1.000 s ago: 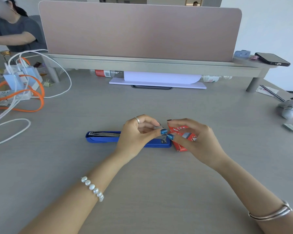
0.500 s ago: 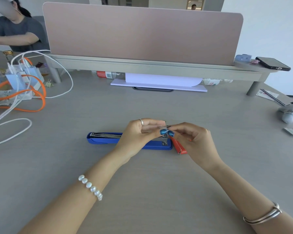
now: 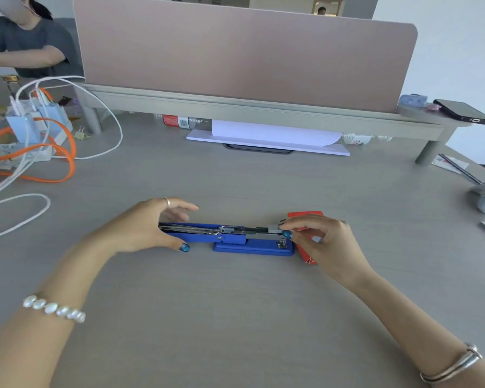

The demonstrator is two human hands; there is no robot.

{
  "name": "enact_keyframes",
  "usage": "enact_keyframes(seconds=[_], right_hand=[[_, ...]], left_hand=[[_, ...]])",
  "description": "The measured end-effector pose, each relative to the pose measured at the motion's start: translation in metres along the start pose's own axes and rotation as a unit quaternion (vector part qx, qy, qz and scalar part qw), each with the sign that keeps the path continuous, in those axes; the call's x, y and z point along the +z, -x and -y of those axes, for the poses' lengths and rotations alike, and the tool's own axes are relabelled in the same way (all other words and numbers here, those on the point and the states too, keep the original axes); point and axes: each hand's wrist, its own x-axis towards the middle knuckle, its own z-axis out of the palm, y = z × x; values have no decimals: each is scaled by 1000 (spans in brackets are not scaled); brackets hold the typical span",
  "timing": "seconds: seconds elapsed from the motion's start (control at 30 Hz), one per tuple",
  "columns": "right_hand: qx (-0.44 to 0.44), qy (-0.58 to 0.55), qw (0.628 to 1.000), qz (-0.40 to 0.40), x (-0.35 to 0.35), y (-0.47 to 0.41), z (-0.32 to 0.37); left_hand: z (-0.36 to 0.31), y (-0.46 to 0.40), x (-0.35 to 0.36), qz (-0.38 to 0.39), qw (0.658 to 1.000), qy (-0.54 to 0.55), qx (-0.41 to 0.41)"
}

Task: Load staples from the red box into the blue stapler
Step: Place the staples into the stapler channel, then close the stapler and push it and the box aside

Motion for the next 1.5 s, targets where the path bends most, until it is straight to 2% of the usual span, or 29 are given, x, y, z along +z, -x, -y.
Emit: enact_keyframes(seconds=[0.17,0.4,0.5,0.67,0.77,0.9,1.0,1.1,1.3,1.5], right_hand=[[5,-5,1000,0,1,0,0],[-12,30,999,1,3,1,1],[-18,48,999,16,5,2,-2],[-35,87,995,23,5,3,-2],[-31,97,995,21,5,3,-3],[-16,68,998,7,3,4,-1],[-13,67,998,-9,-8,4,-1],[-2,111,994,11,-18,4,-5],[24,142,989,29,-28,3,-11],[28,133,991,20,-28,4,-11]], left_hand=[[14,4,-8,-2,995,99,-13],[17,7,-10,-21,992,124,-17],[12,10,-13,-60,985,161,-7],[-6,10,-7,-141,958,248,31],[-20,7,5,-176,928,320,65],[-45,-2,21,-186,903,372,106],[-66,-10,31,-174,916,340,120],[-84,-16,42,-149,935,295,126],[-97,-22,69,-110,975,144,132],[-87,-22,82,-113,982,85,127]])
